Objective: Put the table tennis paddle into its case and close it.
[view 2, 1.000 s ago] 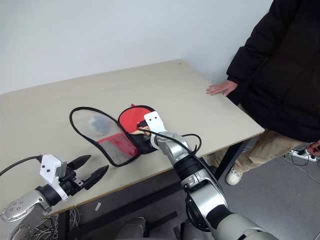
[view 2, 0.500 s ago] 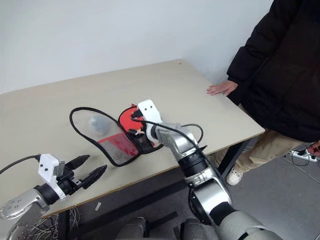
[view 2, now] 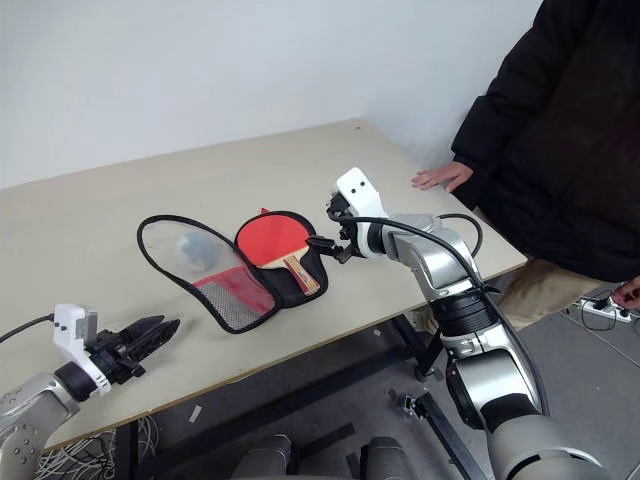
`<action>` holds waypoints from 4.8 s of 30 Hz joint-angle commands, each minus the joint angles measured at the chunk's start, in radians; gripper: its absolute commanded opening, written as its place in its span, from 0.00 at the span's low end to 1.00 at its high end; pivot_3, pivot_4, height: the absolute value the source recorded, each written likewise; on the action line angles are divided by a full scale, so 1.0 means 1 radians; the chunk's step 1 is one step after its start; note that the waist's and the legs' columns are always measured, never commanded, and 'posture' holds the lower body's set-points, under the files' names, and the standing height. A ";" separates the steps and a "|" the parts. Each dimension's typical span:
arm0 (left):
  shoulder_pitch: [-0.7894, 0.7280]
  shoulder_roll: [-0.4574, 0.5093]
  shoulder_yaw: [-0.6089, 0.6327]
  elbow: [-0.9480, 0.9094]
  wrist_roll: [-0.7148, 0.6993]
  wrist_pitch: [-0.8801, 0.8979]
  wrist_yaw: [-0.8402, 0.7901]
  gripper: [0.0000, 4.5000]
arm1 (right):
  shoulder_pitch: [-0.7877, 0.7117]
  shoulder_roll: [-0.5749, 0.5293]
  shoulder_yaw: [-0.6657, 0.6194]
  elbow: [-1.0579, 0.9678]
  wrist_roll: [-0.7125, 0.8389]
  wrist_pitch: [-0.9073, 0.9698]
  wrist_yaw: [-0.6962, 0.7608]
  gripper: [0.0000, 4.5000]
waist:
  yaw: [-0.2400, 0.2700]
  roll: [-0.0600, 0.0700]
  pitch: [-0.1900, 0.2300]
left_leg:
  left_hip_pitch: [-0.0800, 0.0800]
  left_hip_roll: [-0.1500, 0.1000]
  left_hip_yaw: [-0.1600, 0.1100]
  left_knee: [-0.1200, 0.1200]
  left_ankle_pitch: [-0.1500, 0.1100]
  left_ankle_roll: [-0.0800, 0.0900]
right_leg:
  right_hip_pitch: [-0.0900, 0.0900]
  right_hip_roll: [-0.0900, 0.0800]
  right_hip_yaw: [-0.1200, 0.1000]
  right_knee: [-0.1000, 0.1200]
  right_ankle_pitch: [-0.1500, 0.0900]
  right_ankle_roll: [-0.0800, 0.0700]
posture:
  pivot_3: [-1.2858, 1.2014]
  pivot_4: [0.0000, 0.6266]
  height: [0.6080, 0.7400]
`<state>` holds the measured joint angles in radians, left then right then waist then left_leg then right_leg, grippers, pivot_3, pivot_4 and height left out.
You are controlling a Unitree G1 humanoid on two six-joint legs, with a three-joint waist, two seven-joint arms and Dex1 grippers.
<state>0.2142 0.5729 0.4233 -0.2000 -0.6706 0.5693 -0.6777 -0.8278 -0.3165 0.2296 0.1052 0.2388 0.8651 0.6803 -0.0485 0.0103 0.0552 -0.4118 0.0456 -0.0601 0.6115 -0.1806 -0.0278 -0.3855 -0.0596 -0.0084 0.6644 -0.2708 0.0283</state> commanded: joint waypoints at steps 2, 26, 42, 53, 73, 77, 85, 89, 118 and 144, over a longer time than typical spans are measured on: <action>-0.083 -0.031 -0.053 0.003 0.028 0.019 0.066 0.32 | -0.021 -0.003 -0.010 -0.053 0.014 -0.010 0.022 1.00 | 0.000 0.000 0.000 | 0.000 0.000 0.000 0.000 0.000 0.000 | 0.000 0.000 0.001 0.000 0.000 0.000 | 0.52 0.00 1.00; -0.366 -0.281 -0.284 -0.117 -0.087 0.231 0.286 0.32 | -0.011 -0.235 -0.001 -0.017 0.017 -0.288 0.371 1.00 | 0.001 -0.002 0.000 | 0.001 -0.002 -0.001 0.004 0.000 0.001 | 0.008 0.007 0.011 -0.001 0.001 0.002 | 0.52 0.00 1.00; -0.325 -0.352 -0.090 -0.109 -0.268 0.401 0.505 0.32 | 0.079 -0.209 0.045 -0.127 0.024 -0.272 0.405 1.00 | 0.002 -0.002 0.000 | 0.001 -0.002 0.000 0.005 0.001 0.001 | 0.007 0.010 0.019 -0.002 0.002 0.003 | 0.52 0.00 1.00; -0.291 -0.441 -0.059 -0.092 -0.438 0.508 0.651 0.32 | 0.104 -0.183 0.060 -0.178 0.028 -0.235 0.392 1.00 | 0.002 -0.003 0.000 | 0.001 -0.003 -0.001 0.008 0.000 0.000 | 0.009 0.010 0.020 -0.002 0.002 0.004 | 0.52 0.00 1.00; -0.332 -0.532 -0.046 -0.014 -0.550 0.486 0.802 1.00 | 0.127 -0.168 0.063 -0.224 0.033 -0.191 0.372 1.00 | 0.002 -0.004 0.000 | 0.001 -0.004 -0.001 0.009 0.000 0.000 | 0.009 0.010 0.020 -0.002 0.002 0.004 | 0.52 0.00 1.00; -0.354 -0.564 -0.030 0.029 -0.637 0.481 0.835 1.00 | 0.132 -0.165 0.066 -0.234 0.037 -0.183 0.369 1.00 | 0.002 -0.004 0.000 | 0.001 -0.004 -0.001 0.009 0.000 0.000 | 0.009 0.010 0.020 -0.003 0.002 0.004 | 0.52 0.00 1.00; -0.378 -0.565 -0.045 0.100 -0.691 0.466 0.853 1.00 | 0.140 -0.167 0.072 -0.255 0.046 -0.170 0.363 1.00 | 0.002 -0.006 0.000 | 0.001 -0.004 -0.001 0.009 0.000 0.000 | 0.010 0.010 0.020 -0.003 0.002 0.004 | 0.52 0.00 1.00; -0.396 -0.562 -0.050 0.123 -0.676 0.440 0.856 1.00 | 0.140 -0.167 0.075 -0.262 0.050 -0.163 0.358 1.00 | 0.003 -0.006 0.000 | 0.001 -0.005 -0.002 0.009 0.000 0.000 | 0.010 0.010 0.020 -0.003 0.002 0.004 | 0.52 0.00 1.00; -0.354 -0.566 -0.073 0.108 -0.687 0.382 0.977 1.00 | 0.151 -0.157 0.080 -0.293 0.061 -0.111 0.315 1.00 | 0.002 -0.006 0.000 | 0.001 -0.005 -0.002 0.010 -0.002 -0.003 | 0.010 0.010 0.021 -0.004 0.002 0.004 | 0.52 0.00 1.00; -0.505 -0.633 -0.084 0.282 -0.651 0.317 0.868 1.00 | 0.150 -0.140 0.097 -0.289 0.065 -0.113 0.293 1.00 | 0.005 -0.008 0.001 | 0.000 -0.011 -0.007 0.010 -0.002 -0.004 | 0.011 0.008 0.022 -0.006 0.001 0.005 | 0.52 0.00 1.00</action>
<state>-0.2646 -0.0603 0.3525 0.0861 -1.3300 0.8897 0.2111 -0.6638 -0.4581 0.3374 -0.1483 0.2936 0.7609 0.9792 -0.0433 0.0025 0.0566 -0.4123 0.0348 -0.0669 0.6216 -0.1827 -0.0318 -0.3750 -0.0514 0.0132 0.6585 -0.2696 0.0342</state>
